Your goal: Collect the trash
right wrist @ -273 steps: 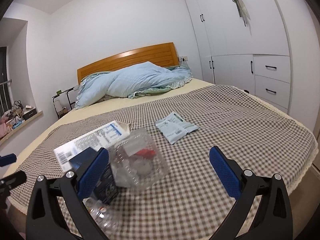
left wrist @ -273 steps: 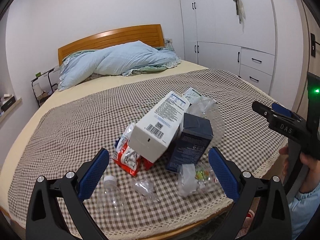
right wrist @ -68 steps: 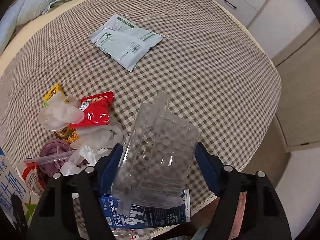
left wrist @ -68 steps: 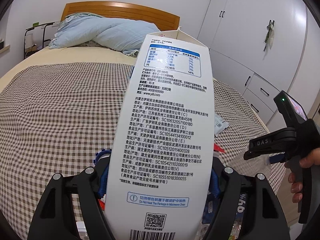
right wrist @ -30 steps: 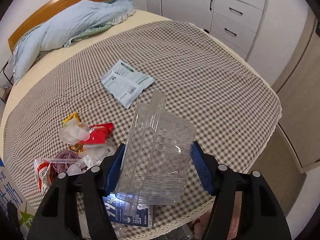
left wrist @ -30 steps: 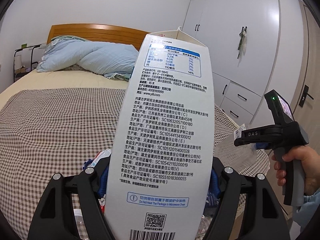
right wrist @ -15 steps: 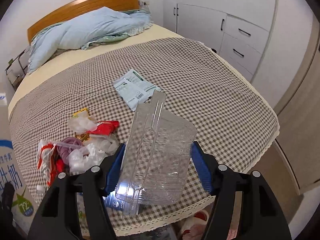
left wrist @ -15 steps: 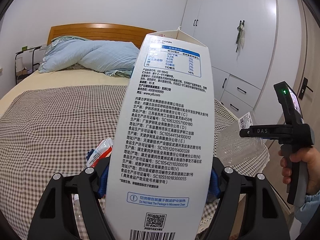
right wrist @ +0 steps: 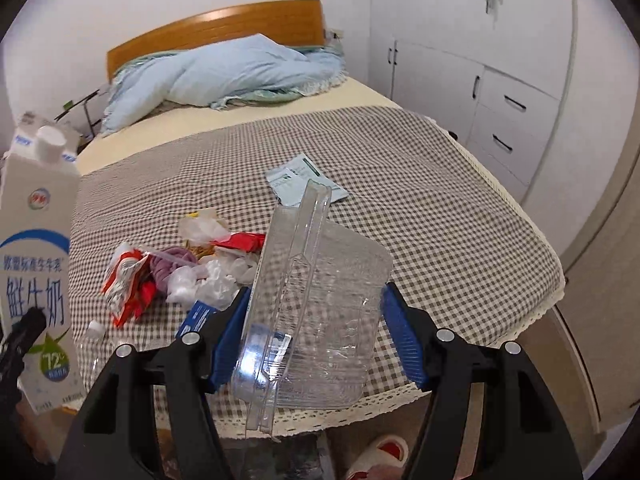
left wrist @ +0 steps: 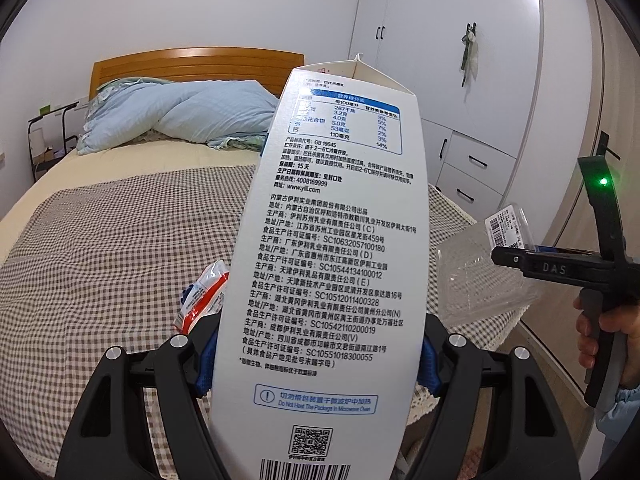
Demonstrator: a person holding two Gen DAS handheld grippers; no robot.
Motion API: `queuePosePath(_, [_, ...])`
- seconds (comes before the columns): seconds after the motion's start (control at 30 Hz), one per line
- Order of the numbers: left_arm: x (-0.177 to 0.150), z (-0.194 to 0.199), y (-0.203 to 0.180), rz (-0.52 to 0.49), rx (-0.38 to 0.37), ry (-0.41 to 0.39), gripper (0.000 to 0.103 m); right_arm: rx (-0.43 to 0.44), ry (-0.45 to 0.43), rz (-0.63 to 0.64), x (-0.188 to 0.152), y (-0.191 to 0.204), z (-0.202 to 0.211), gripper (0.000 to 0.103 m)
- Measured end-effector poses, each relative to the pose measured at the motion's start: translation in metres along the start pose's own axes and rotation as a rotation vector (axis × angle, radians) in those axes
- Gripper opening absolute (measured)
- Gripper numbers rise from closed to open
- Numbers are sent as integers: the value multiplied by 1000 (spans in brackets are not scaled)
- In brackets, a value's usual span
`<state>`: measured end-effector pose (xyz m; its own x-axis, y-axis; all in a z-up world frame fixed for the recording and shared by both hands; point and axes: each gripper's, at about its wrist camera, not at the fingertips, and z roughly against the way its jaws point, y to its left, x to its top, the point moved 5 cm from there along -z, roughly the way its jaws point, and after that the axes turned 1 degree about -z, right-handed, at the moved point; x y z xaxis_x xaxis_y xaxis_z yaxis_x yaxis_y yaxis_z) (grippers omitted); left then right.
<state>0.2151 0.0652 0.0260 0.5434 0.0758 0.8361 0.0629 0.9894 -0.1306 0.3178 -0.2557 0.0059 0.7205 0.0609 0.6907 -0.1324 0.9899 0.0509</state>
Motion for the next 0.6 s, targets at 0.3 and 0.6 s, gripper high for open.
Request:
queuePosePath(0.3, [-8,16,-9,-25,10,29,71,52,-46,38,-19,-9,21,64])
queuePosePath(0.6, [-23,31,-32,-117,5,71,71,100,-90,98,-48,-17,44,64])
